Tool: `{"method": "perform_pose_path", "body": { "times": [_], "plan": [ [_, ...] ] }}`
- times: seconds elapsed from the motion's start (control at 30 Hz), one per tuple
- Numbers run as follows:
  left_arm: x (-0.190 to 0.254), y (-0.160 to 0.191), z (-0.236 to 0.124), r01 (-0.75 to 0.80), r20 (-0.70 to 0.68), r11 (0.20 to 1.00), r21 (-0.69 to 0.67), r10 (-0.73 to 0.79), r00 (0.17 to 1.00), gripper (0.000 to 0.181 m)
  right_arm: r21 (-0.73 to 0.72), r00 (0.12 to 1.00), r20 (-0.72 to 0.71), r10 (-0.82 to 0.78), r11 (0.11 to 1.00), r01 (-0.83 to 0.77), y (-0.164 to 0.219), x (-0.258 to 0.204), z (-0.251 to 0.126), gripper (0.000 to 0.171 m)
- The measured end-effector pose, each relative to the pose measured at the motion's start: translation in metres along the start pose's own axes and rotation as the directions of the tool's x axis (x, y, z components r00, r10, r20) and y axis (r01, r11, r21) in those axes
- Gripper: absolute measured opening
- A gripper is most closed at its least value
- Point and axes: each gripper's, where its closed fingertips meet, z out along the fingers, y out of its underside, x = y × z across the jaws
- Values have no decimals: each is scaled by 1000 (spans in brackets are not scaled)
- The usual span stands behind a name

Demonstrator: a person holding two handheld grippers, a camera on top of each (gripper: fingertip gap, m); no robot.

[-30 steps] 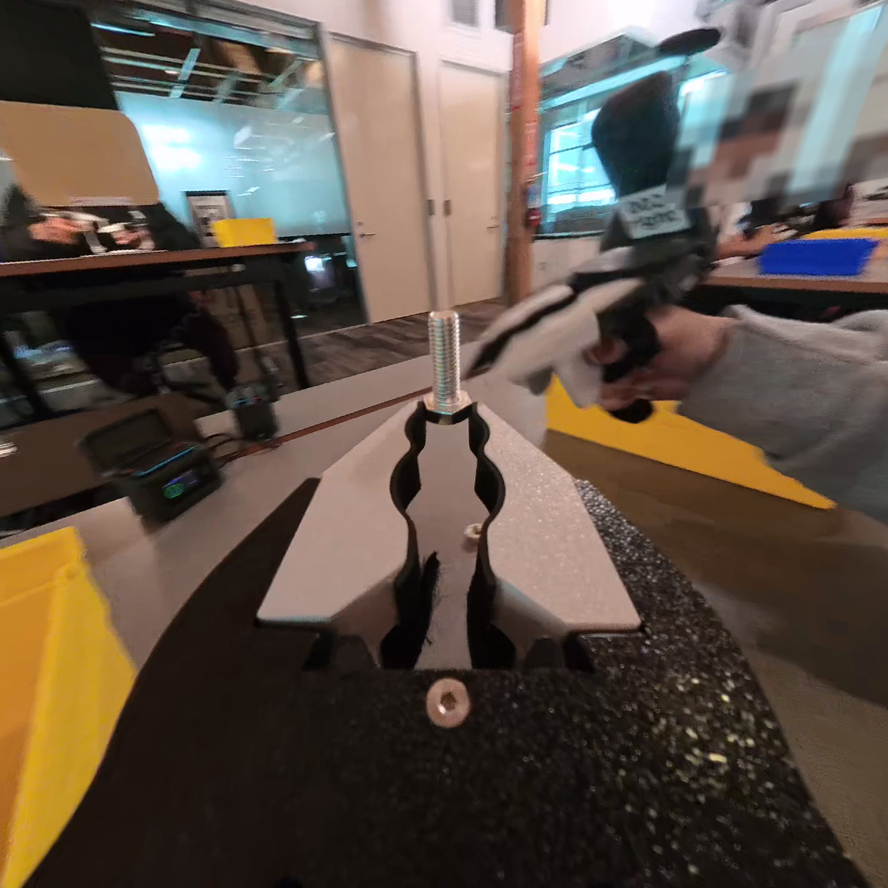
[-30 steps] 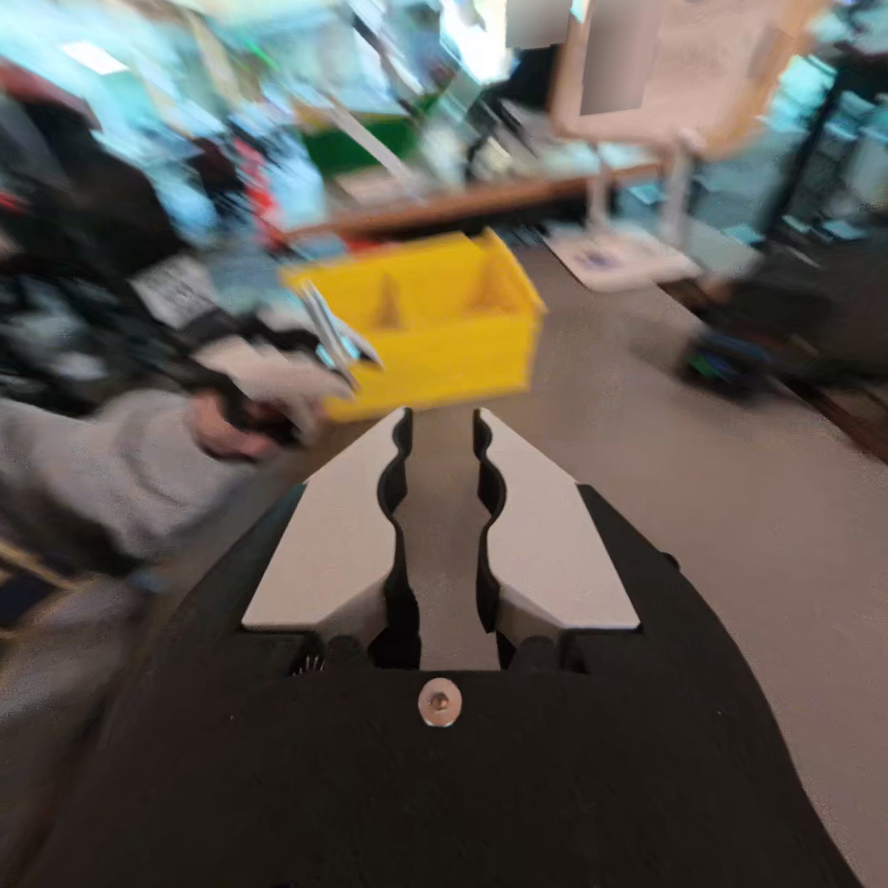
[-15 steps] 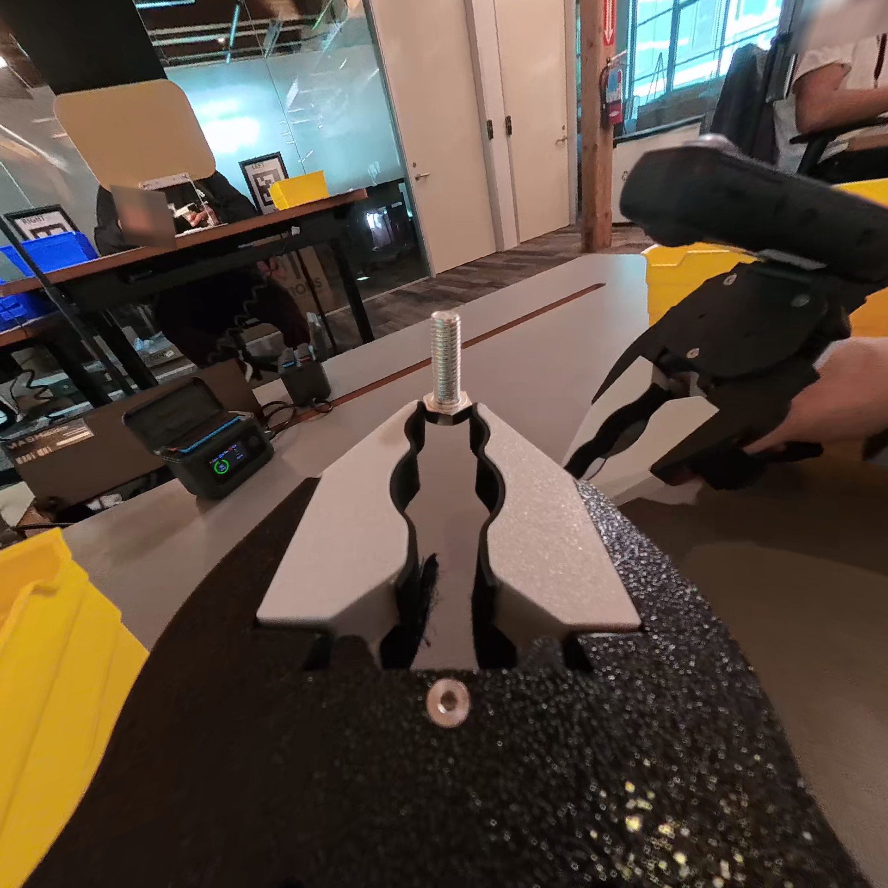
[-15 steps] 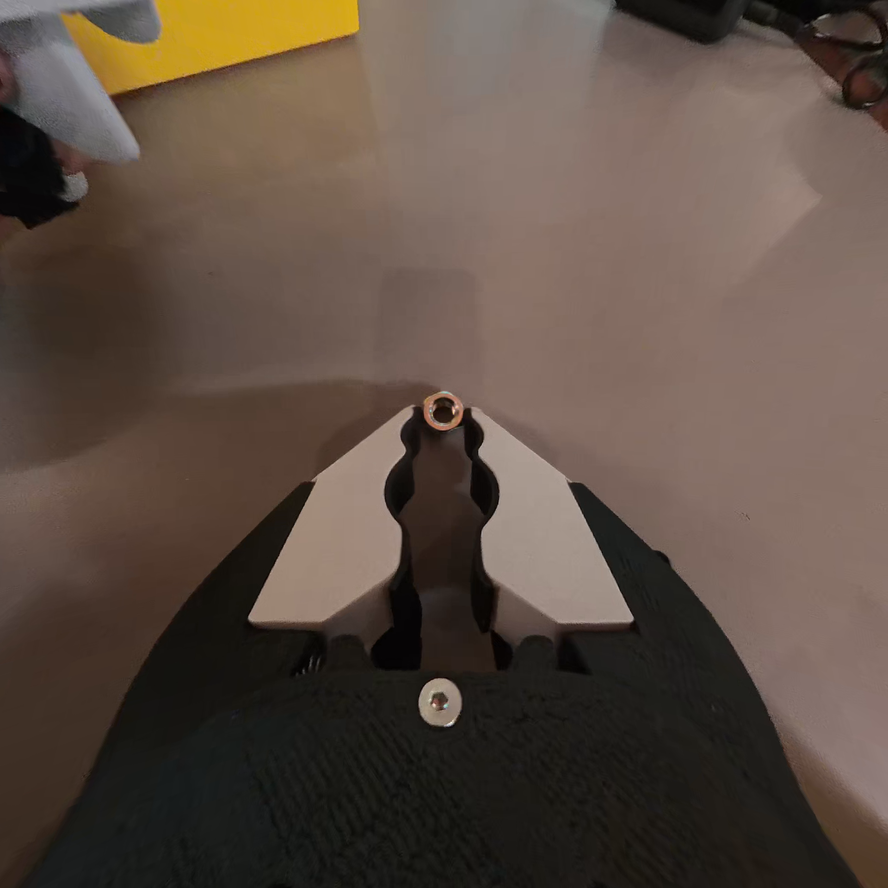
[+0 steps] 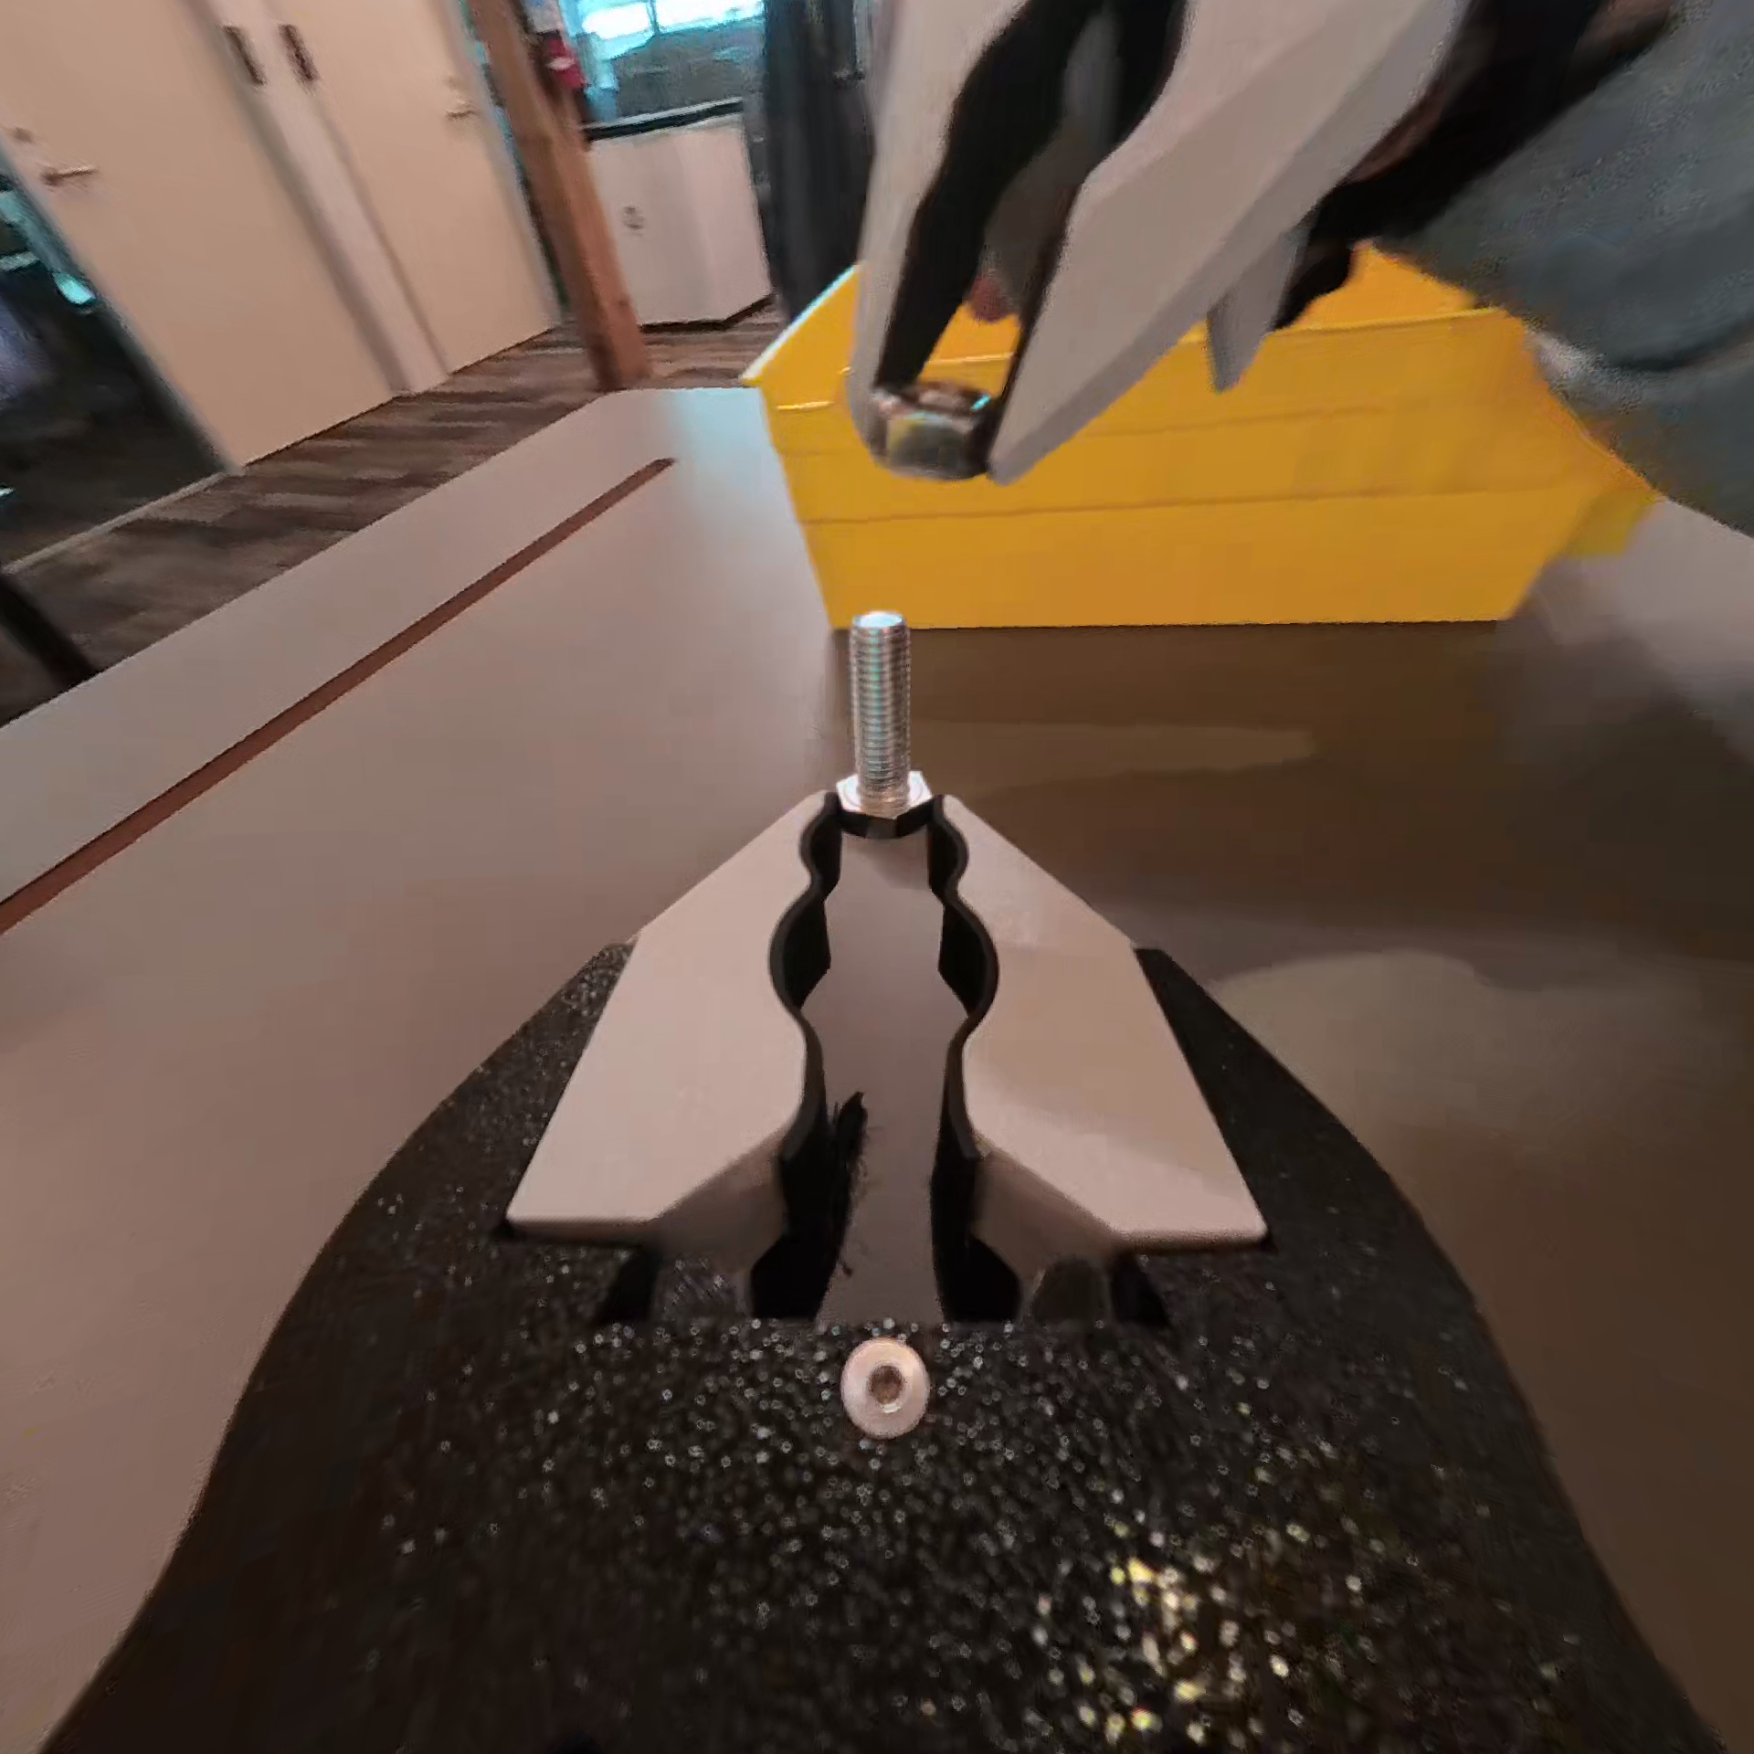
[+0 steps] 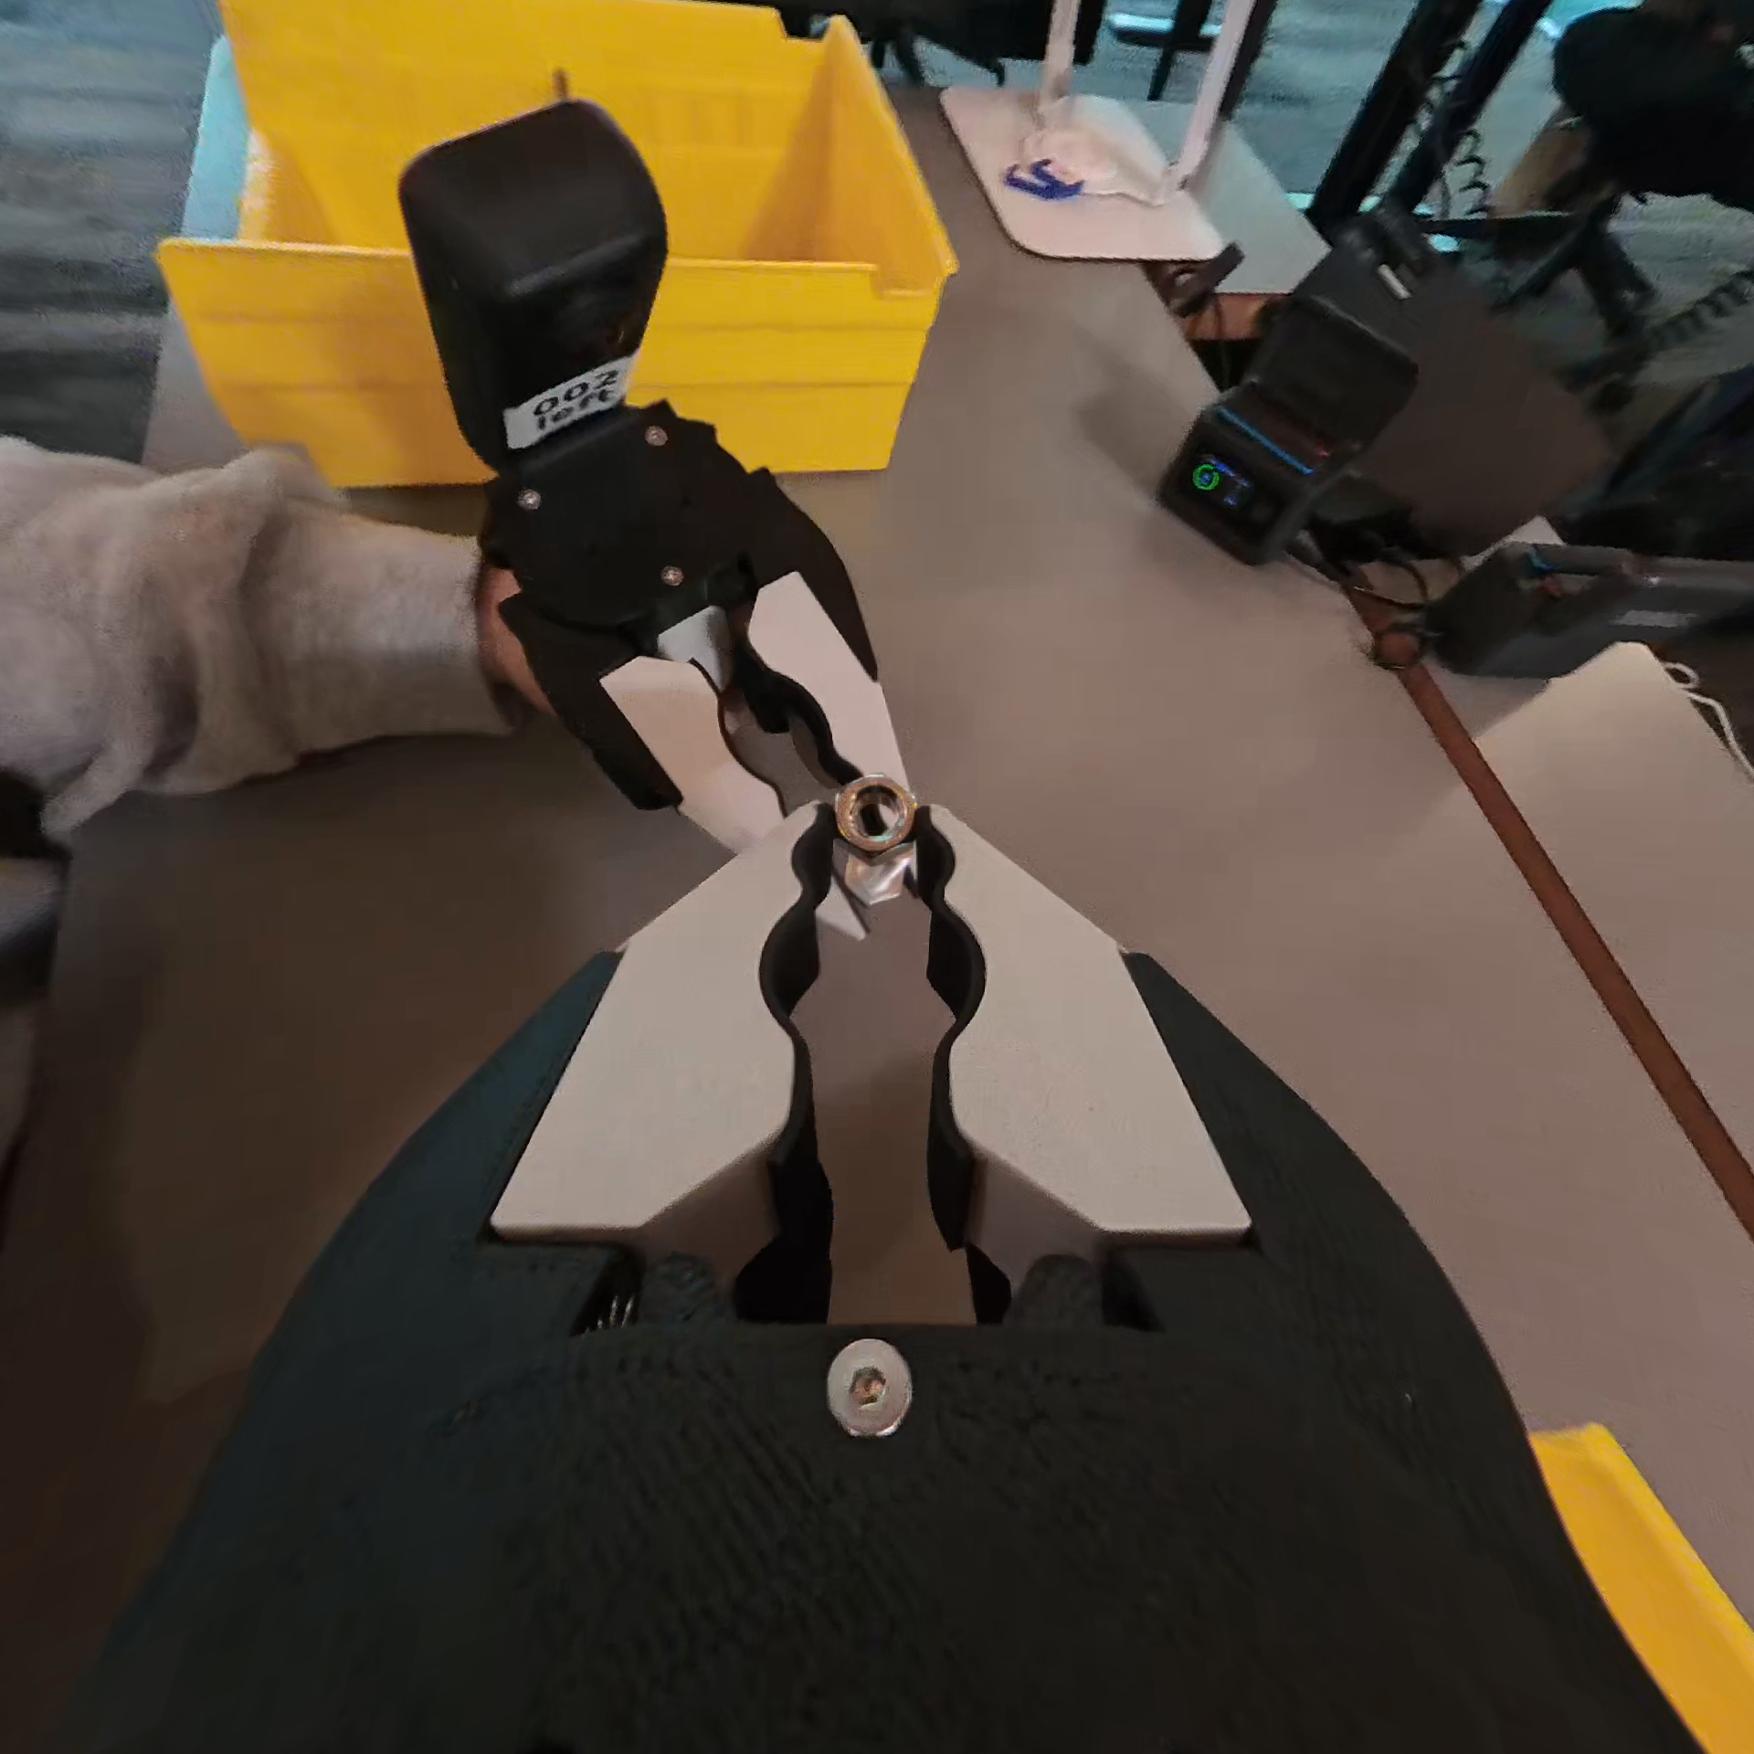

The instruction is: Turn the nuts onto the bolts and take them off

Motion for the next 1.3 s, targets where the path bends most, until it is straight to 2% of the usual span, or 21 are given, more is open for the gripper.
{"method": "perform_pose_path", "body": {
  "times": [0.03,0.2,0.37,0.6,0.8,0.9,1.07,1.17,1.3],
  "plan": [
    [9,-3,-1,2,-41,1000,23,-1,999,16,-15,1000,21,-16,1000,16,2,-5,1,16],
    [17,-11,-2,26,-87,997,72,-19,996,16,-127,995,83,-49,990,59,15,-20,2,16],
    [30,-17,-6,-3,-143,995,102,18,990,16,-130,995,81,-58,989,68,11,-20,-1,16],
    [42,-16,-5,-34,-202,995,96,53,978,16,-162,981,194,-9,986,41,17,-31,-5,16],
    [66,-4,-9,-50,-347,998,43,62,936,16,-198,944,326,43,980,24,25,-51,-3,16],
    [59,-5,-9,-20,-324,999,45,33,945,16,-201,957,285,57,980,1,27,-44,-4,16],
    [33,6,-4,-21,-178,999,-30,16,984,16,-297,994,77,77,954,-51,47,-20,3,16],
    [31,9,-2,-33,-161,999,-43,26,987,16,-251,997,40,73,966,-61,48,-18,5,16],
    [27,0,-4,-22,-144,1000,19,25,989,16,-167,988,30,153,975,-146,39,-16,3,16]
  ]
}}
